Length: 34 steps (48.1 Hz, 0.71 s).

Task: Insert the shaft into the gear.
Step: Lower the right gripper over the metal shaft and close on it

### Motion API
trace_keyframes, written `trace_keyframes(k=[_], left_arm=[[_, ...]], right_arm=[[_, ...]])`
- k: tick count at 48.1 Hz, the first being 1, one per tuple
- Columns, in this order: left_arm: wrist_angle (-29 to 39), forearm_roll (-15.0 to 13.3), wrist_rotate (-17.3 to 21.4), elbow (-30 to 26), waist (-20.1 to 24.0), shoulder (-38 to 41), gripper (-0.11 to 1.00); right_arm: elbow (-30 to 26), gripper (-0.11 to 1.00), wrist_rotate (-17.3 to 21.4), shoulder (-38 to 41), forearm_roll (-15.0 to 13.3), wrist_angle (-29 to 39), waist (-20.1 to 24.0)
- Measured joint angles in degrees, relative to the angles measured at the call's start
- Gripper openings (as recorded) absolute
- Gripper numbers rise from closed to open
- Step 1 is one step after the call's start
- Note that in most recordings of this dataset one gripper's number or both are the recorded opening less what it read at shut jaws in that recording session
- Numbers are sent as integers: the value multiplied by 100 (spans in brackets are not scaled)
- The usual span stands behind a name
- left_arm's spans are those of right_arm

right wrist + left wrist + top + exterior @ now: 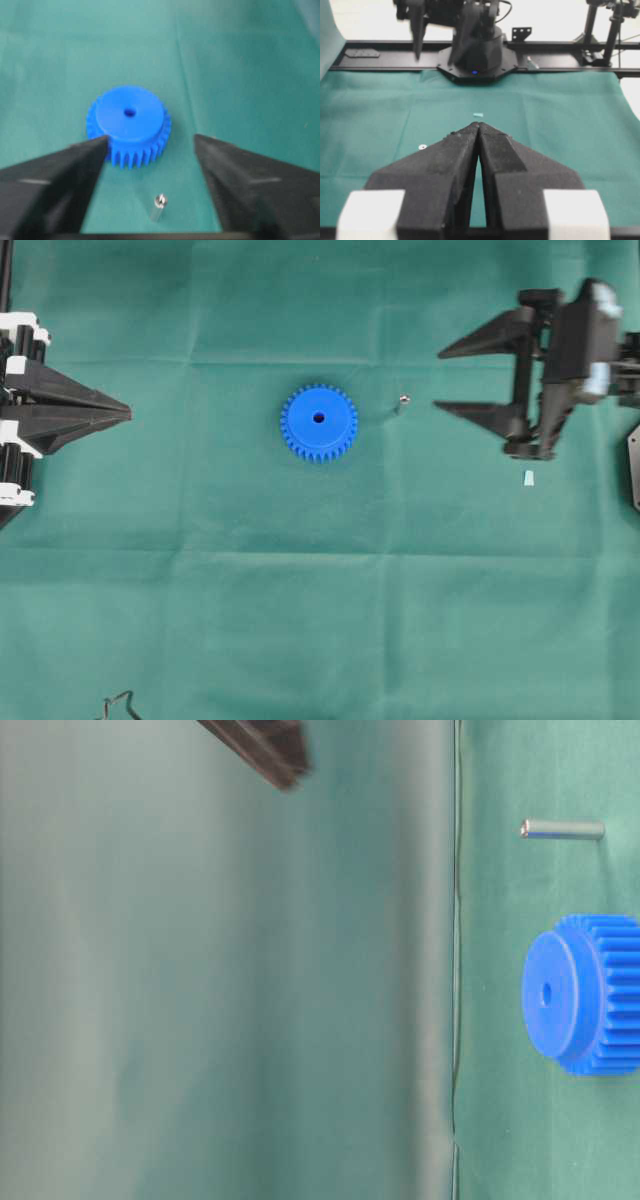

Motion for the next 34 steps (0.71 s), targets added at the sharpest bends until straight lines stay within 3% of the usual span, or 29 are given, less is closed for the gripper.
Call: trace_keyframes(k=[6, 16, 34], left_arm=[[18, 0, 0, 0, 0, 0, 0], [44, 0, 0, 9, 0, 0, 0], [70, 0, 0, 0, 0, 0, 0]], right_arm=[[-97, 87, -9, 844, 62, -70, -79], [-220, 87, 0, 1828, 211, -396, -114], [-229, 86, 0, 2435, 325, -721, -176]])
